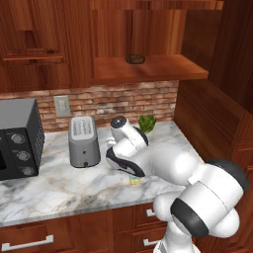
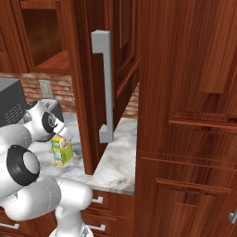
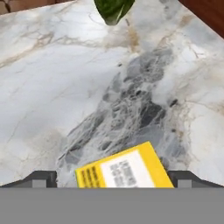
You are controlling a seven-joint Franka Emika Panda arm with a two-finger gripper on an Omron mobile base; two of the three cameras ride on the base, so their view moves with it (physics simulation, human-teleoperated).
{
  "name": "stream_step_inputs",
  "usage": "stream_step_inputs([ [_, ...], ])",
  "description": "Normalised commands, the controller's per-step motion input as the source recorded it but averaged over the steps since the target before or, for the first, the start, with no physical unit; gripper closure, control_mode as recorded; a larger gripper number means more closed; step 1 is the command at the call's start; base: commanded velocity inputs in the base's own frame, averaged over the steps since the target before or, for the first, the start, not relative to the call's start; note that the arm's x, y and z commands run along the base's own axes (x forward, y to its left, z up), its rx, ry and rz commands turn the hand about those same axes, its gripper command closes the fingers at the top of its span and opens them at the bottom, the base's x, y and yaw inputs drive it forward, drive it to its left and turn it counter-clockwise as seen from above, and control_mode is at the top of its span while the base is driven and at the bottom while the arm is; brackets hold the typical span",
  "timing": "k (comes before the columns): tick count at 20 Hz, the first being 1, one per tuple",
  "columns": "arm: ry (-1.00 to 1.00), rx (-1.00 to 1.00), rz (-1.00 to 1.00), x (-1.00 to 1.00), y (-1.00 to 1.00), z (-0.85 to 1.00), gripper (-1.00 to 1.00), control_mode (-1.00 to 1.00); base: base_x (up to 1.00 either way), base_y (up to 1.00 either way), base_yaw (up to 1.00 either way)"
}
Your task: Pick the cereal and cereal from the counter and place them in the cabinets closest to them.
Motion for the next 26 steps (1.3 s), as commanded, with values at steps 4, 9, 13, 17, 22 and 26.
stream_step_inputs([
  [4, 0.11, -0.09, 0.0, 0.0, 0.0, -0.45, 1.0, -1.0, 0.0, 0.0, 0.0],
  [9, 0.01, 0.0, 0.0, 0.01, 0.0, 0.01, 1.0, -1.0, 0.0, 0.0, 0.0],
  [13, -0.03, 0.04, -0.03, -0.06, 0.0, 0.41, 1.0, -1.0, 0.0, 0.0, 0.0],
  [17, -0.05, 0.05, -0.01, -0.24, -0.05, 0.66, 1.0, -1.0, 0.0, 0.0, 0.0],
  [22, -0.09, 0.04, 0.0, -0.43, -0.22, 0.68, 1.0, -1.0, 0.0, 0.0, 0.0],
  [26, -0.14, 0.03, 0.01, -0.47, -0.31, 0.67, 1.0, -1.0, 0.0, 0.0, 0.0],
])
